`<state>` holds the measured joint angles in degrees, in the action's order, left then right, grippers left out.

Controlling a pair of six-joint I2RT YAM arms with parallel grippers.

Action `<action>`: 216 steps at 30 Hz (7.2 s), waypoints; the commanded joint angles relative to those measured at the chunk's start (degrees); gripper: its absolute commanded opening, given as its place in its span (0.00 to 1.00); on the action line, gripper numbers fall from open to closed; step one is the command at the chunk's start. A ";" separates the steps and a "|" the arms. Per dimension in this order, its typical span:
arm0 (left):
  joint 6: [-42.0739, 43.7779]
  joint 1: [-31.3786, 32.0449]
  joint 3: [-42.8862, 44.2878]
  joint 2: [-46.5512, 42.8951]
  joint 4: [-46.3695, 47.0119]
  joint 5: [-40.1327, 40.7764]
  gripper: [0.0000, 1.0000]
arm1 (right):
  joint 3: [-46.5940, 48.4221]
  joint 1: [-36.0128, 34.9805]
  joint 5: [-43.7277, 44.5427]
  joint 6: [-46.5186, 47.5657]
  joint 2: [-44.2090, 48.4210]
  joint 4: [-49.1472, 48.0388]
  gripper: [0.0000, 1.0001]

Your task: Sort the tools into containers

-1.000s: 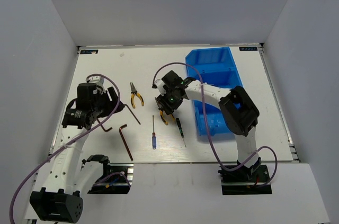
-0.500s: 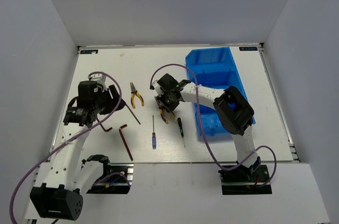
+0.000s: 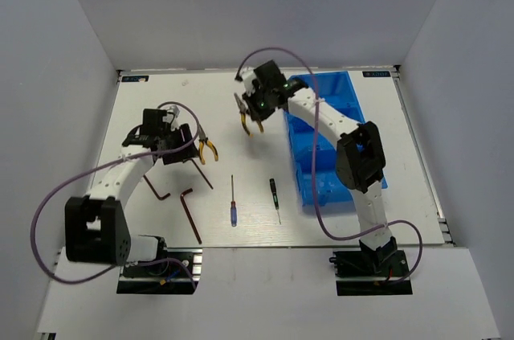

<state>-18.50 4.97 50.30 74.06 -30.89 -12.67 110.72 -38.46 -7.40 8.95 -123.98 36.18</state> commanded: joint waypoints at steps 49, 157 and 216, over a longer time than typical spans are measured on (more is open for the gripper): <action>6.20 10.50 19.75 36.15 2.07 18.29 0.00 | -25.19 27.11 -1.20 1.33 22.29 -19.40 0.70; -23.33 42.57 -9.79 -6.13 -5.24 17.41 0.62 | -33.30 -5.32 -1.91 -9.31 23.96 -6.39 0.00; 0.48 50.31 54.00 42.47 -3.91 30.24 0.00 | -46.55 37.49 -30.66 16.63 52.70 -3.14 0.04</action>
<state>-24.25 56.16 99.37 111.44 -34.59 17.28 64.40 -1.76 -36.23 27.27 -73.93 33.82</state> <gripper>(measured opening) 0.213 0.040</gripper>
